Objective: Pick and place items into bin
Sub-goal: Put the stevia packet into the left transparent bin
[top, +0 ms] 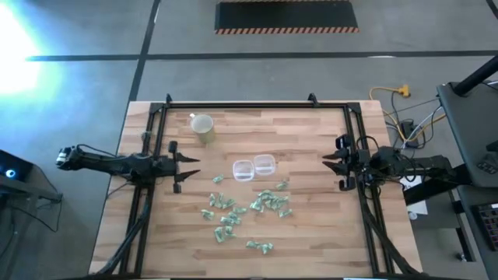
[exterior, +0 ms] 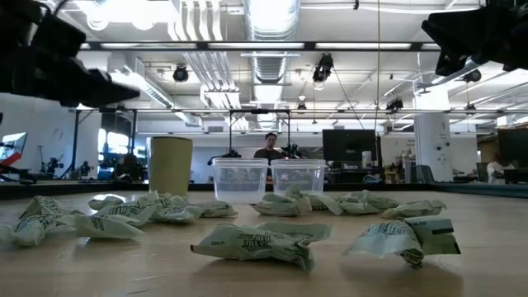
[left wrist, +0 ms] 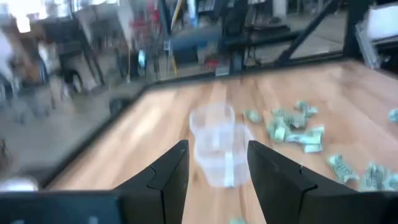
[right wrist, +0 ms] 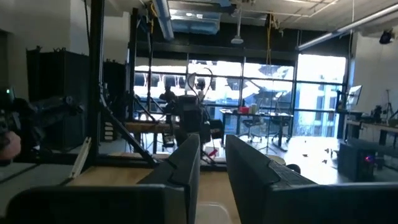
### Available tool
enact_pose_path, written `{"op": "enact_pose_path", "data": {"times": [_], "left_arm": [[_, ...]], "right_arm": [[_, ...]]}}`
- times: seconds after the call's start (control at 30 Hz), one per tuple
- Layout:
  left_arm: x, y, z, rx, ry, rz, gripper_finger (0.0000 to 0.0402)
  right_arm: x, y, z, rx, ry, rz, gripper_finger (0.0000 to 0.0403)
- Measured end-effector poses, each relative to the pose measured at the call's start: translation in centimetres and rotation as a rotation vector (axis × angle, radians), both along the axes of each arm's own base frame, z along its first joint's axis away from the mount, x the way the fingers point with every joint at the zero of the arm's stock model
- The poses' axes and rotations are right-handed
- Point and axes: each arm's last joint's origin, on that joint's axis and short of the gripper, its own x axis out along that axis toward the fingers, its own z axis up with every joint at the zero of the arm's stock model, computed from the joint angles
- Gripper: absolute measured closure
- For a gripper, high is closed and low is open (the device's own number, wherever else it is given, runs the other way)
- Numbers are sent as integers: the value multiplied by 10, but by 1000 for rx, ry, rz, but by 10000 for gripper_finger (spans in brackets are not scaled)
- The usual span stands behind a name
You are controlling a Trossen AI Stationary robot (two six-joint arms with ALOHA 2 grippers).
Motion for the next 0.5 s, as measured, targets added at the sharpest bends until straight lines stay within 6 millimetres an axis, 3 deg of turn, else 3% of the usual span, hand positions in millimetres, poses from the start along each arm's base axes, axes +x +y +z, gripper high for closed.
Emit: {"op": "enact_pose_path", "data": {"times": [0.07,0.33,0.5], "left_arm": [[3,0,0,-22,63,11,254],[27,-1,34,-19,97,141,254],[40,-3,35,-34,157,173,254]], "right_arm": [[0,0,0,30,3,10,335],[2,0,-3,71,32,21,335],[3,0,-4,190,43,54,335]]}}
